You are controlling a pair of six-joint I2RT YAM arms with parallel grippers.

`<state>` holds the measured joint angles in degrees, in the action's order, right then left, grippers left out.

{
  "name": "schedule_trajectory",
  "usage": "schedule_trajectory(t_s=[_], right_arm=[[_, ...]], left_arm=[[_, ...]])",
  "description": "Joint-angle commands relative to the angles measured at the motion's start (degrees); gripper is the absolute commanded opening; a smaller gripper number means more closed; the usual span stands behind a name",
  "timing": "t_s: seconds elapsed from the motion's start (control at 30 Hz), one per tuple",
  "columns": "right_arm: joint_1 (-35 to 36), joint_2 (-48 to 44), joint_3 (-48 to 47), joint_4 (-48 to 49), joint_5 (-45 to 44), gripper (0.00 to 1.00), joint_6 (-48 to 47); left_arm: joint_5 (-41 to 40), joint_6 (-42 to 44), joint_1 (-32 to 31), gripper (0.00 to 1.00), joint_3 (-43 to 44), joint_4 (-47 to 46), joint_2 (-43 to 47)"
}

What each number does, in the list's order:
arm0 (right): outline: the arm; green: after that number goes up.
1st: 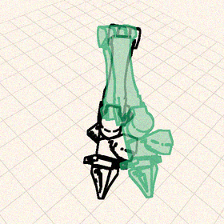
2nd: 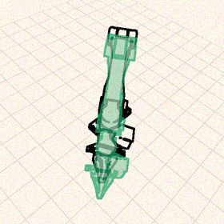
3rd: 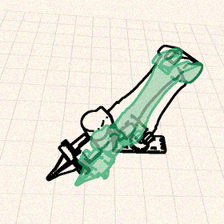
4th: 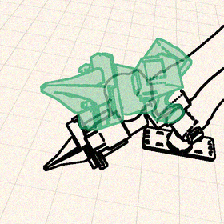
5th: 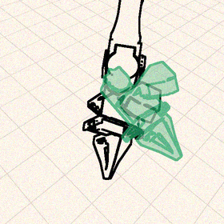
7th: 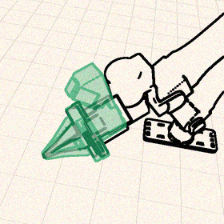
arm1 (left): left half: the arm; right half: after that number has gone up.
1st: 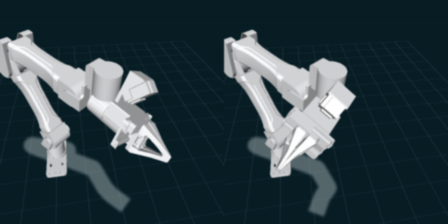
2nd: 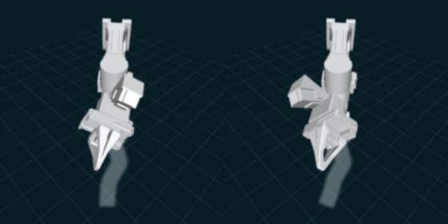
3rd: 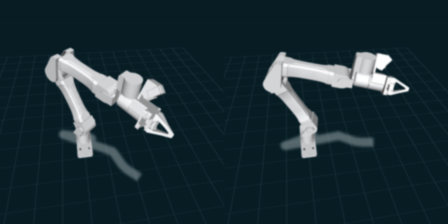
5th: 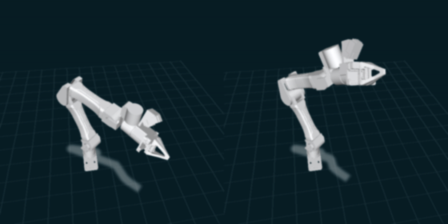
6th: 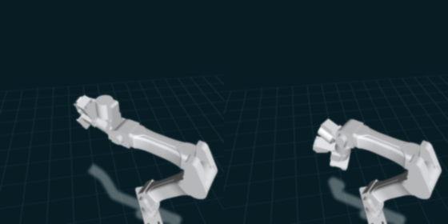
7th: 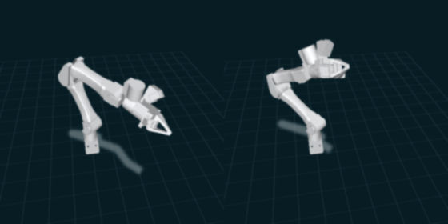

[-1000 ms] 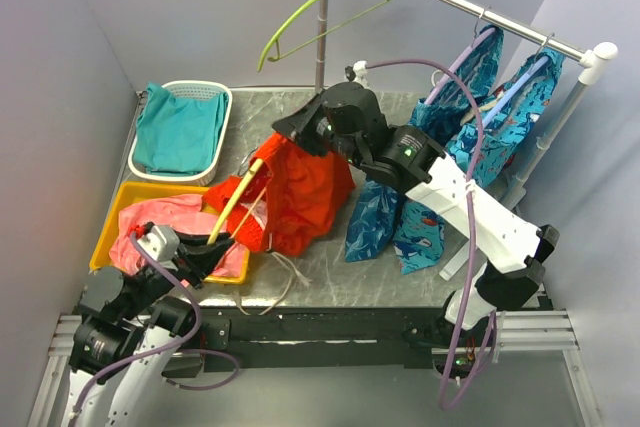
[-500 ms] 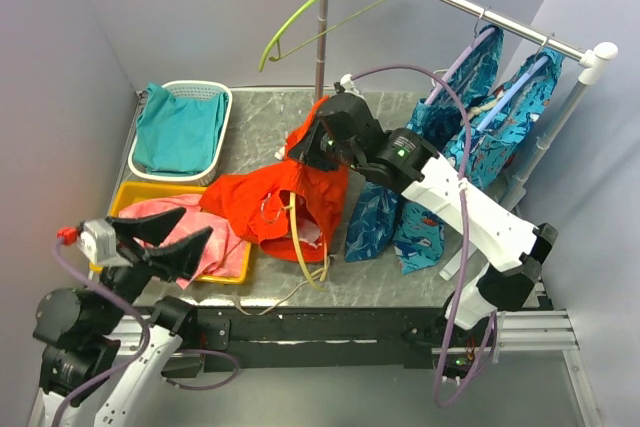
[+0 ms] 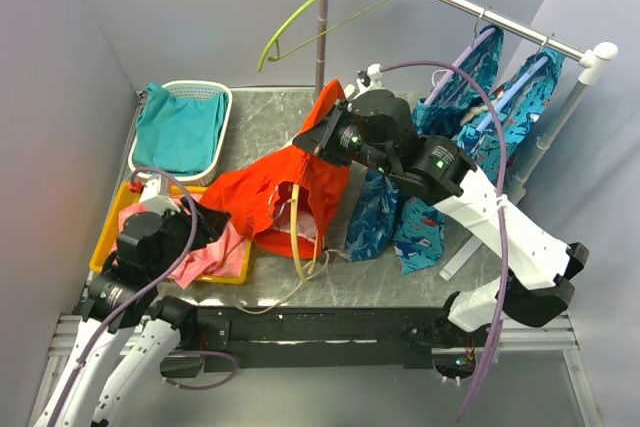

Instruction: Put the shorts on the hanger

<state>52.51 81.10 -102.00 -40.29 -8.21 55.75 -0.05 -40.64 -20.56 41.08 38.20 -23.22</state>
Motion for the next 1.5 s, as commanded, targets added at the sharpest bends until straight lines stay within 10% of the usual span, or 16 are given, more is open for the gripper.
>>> schedule_trajectory(t_s=[0.0,1.13,1.47], right_arm=[[-0.30,-2.70,-4.43,7.51,0.30,0.00,0.59],[-1.80,3.19,-14.72,6.28,2.85,0.00,-0.20],[-4.08,3.01,-13.23,7.69,5.22,0.00,0.76]], left_arm=[[0.40,-5.93,0.08,0.51,-1.17,-3.74,1.43],[14.82,-5.59,-2.73,0.57,-15.42,-22.99,7.85],[-0.55,-4.79,-18.01,0.57,-13.48,-20.79,1.69]])
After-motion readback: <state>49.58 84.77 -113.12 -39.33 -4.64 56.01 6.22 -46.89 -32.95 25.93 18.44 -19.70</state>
